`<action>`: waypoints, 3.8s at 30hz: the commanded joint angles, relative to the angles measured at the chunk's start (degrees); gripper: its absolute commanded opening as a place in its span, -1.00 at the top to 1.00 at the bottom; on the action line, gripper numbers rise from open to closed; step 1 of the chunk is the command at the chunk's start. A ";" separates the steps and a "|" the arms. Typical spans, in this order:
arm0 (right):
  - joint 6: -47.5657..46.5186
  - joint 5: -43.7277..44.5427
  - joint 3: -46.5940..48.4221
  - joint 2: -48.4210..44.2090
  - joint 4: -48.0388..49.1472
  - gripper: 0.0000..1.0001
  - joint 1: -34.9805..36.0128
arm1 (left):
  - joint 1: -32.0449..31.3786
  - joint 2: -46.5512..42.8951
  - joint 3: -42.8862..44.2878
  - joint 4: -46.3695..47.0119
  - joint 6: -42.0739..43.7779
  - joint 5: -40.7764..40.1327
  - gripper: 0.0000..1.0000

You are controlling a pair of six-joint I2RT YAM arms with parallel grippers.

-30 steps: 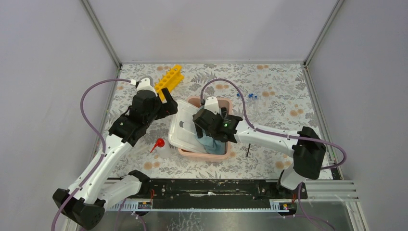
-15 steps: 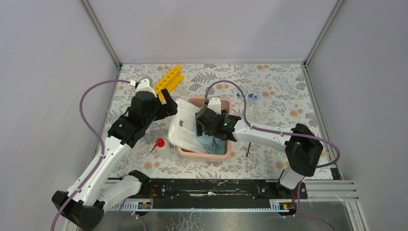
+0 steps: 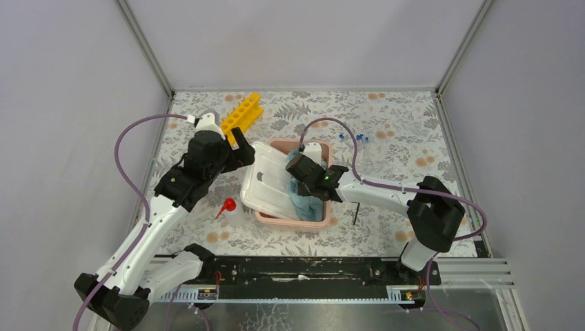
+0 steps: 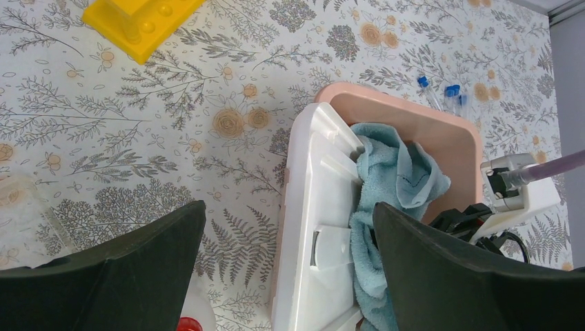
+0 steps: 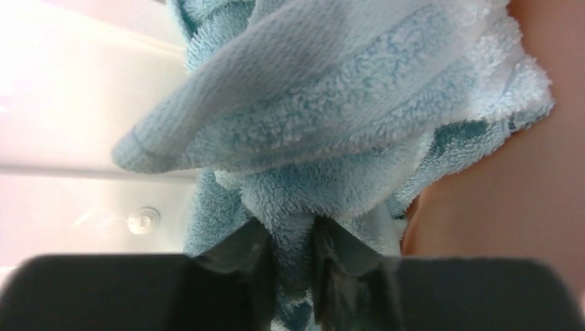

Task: Organize the chemistry lab equipment
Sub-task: Pick up the distractor from the storage box, then place the distractor at the center of the board.

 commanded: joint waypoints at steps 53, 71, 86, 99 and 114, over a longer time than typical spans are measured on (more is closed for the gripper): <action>-35.35 0.21 62.34 8.41 4.36 1.00 -17.74 | -0.44 6.28 4.84 5.41 4.08 -1.42 -0.97; -21.68 -13.41 68.11 46.26 21.86 -0.55 -32.24 | -0.42 11.50 0.19 8.17 5.69 1.01 -0.97; -27.15 -8.14 48.37 24.19 26.48 -0.62 -32.19 | -0.38 10.03 -4.45 9.84 5.88 2.90 -0.97; -33.72 -8.01 29.36 7.74 26.85 -0.52 -32.19 | -0.35 10.51 -4.25 10.25 7.75 5.52 -0.97; -30.65 -16.14 17.68 -0.83 25.20 -0.46 -32.44 | -0.34 12.50 -3.28 9.53 9.22 8.54 -0.97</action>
